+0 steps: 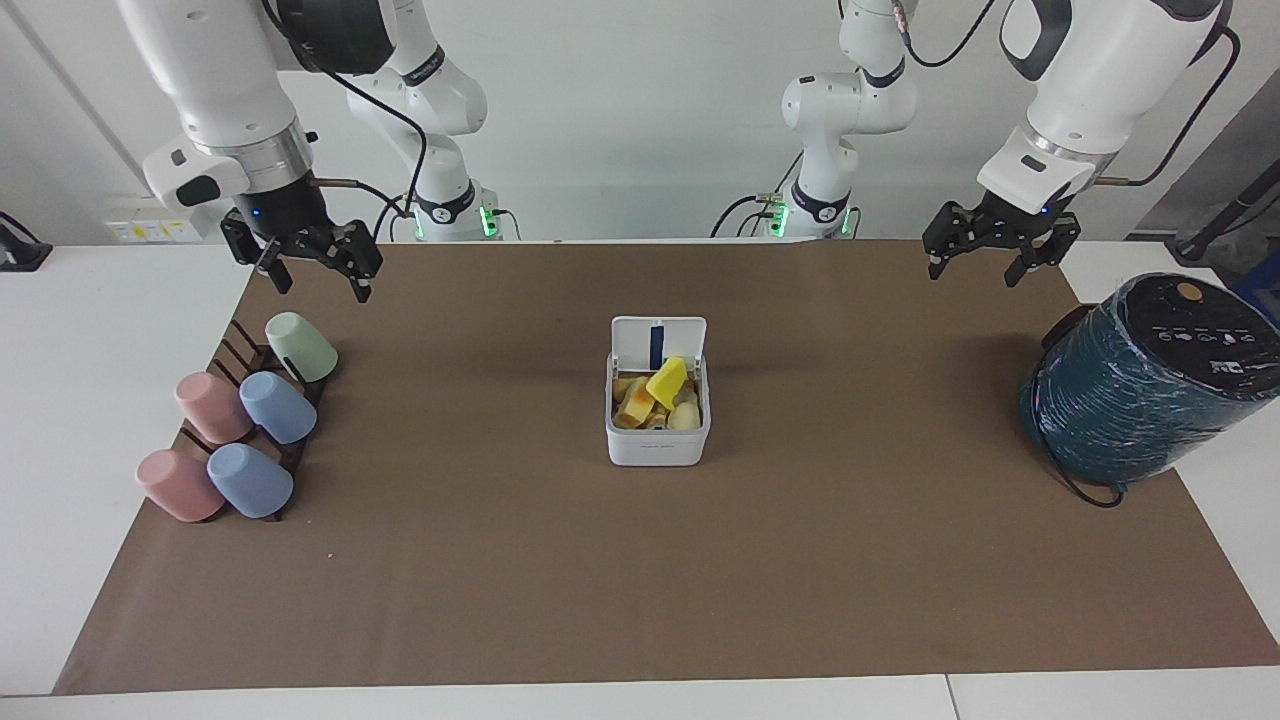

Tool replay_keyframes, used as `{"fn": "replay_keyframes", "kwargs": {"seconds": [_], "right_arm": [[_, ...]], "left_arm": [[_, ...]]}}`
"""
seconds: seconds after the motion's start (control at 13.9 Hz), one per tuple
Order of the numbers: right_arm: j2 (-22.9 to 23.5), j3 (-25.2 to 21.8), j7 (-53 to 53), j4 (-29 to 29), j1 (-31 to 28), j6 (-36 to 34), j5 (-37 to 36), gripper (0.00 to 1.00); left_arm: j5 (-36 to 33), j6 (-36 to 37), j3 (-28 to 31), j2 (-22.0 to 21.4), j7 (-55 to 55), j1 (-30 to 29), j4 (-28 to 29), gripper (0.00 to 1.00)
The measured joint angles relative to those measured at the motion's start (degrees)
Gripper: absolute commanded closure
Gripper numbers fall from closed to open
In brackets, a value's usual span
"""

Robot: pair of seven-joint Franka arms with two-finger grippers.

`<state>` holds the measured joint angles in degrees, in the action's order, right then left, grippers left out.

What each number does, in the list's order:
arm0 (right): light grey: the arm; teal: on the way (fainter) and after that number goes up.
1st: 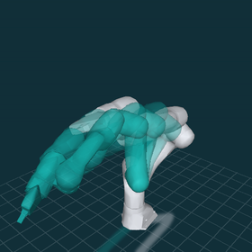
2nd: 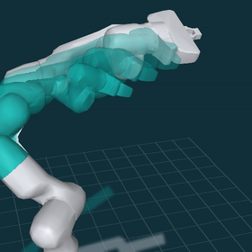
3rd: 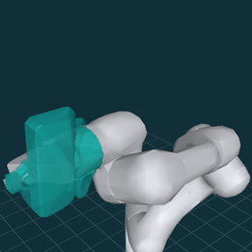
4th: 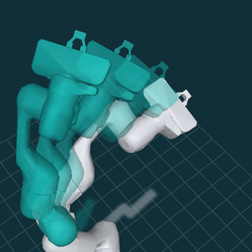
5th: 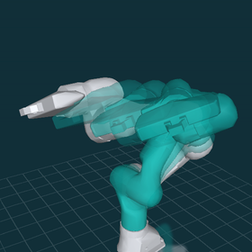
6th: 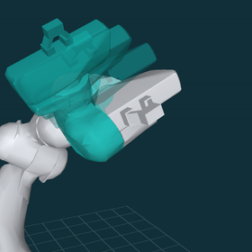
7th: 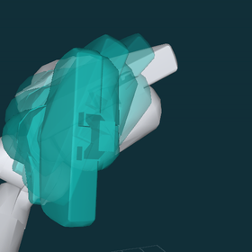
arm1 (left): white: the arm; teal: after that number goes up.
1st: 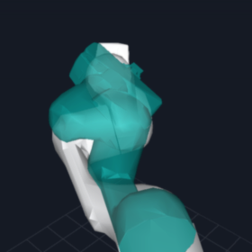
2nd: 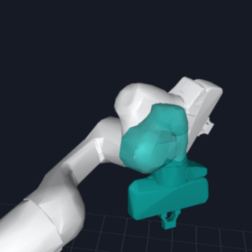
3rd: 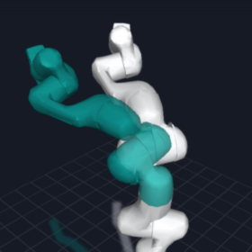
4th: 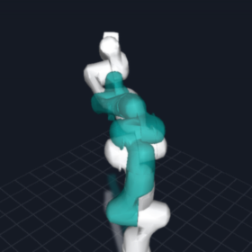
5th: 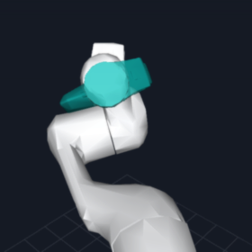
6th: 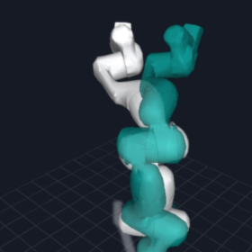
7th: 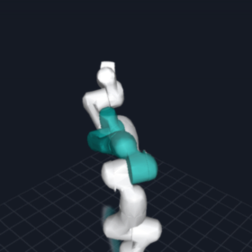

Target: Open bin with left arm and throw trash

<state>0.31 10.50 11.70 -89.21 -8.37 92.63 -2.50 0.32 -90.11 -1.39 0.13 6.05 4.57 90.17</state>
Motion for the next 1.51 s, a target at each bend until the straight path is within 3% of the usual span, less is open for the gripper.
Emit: {"fn": "replay_keyframes", "kwargs": {"seconds": [0.36,1.51], "right_arm": [[-1.91,-14.32,-4.92,0.16,11.89,-2.56,0.21,0.0],[-2.0,-15.42,-5.7,-0.68,11.94,-4.47,3.08,0.0]], "left_arm": [[0.0,0.0,0.0,0.0,0.01,0.0,0.0,0.0],[0.0,-0.55,-0.05,-0.08,0.03,0.02,0.52,0.0]]}}
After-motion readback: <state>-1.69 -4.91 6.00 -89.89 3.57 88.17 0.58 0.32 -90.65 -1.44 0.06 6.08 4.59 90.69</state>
